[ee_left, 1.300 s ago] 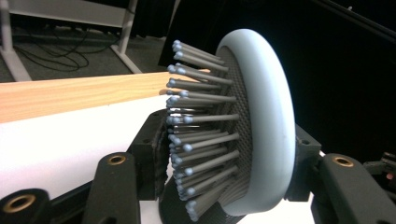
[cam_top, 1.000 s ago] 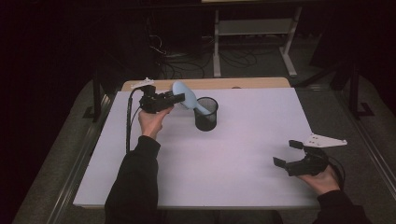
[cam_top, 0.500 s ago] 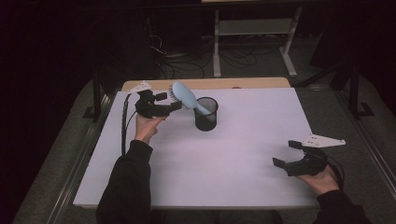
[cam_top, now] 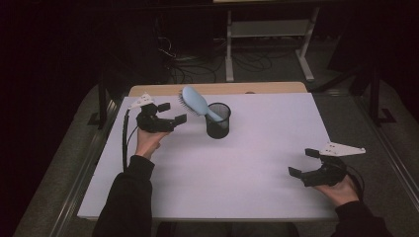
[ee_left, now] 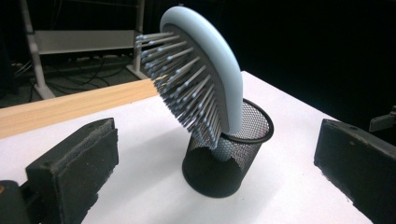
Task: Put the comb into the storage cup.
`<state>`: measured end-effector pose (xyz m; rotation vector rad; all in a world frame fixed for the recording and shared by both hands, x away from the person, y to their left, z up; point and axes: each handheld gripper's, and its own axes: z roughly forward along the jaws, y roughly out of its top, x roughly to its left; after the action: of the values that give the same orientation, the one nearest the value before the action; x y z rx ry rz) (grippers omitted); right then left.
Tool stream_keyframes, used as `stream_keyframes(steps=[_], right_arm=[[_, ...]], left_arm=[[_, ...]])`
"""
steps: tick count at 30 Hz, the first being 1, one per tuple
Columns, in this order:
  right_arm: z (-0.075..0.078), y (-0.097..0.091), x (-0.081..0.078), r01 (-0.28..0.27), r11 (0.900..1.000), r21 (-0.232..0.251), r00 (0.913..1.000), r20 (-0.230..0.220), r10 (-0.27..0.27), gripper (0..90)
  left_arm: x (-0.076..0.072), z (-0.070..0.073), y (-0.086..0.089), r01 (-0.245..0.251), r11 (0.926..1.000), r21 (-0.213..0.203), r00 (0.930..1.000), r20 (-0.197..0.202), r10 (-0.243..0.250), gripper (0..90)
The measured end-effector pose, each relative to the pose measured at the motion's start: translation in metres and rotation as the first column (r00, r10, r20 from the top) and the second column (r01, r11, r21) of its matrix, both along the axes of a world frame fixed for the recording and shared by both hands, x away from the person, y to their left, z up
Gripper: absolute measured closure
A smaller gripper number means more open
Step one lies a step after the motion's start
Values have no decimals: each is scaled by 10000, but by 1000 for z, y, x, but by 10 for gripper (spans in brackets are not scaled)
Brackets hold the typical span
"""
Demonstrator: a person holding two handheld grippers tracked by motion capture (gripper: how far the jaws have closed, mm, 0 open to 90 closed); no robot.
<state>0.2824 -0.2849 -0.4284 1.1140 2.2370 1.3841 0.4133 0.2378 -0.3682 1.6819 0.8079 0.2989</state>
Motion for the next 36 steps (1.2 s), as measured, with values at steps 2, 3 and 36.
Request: stream_keyframes(steps=[2, 3, 36], right_arm=[[0, 0, 0, 7, 10000, -17, 10000, -10, -7, 0], [0, 0, 0, 10, 10000, -16, 10000, -15, -10, 0], [-2, 0, 0, 26, 9999, -97, 10000, -53, -27, 0]], left_arm=[[-2, -1, 3, -41, 10000, 16, 10000, 0, 41, 0], [-3, -1, 5, -53, 10000, 25, 10000, 5, 53, 0], [-51, -10, 37, -207, 9976, 663, 9998, 49, 204, 0]])
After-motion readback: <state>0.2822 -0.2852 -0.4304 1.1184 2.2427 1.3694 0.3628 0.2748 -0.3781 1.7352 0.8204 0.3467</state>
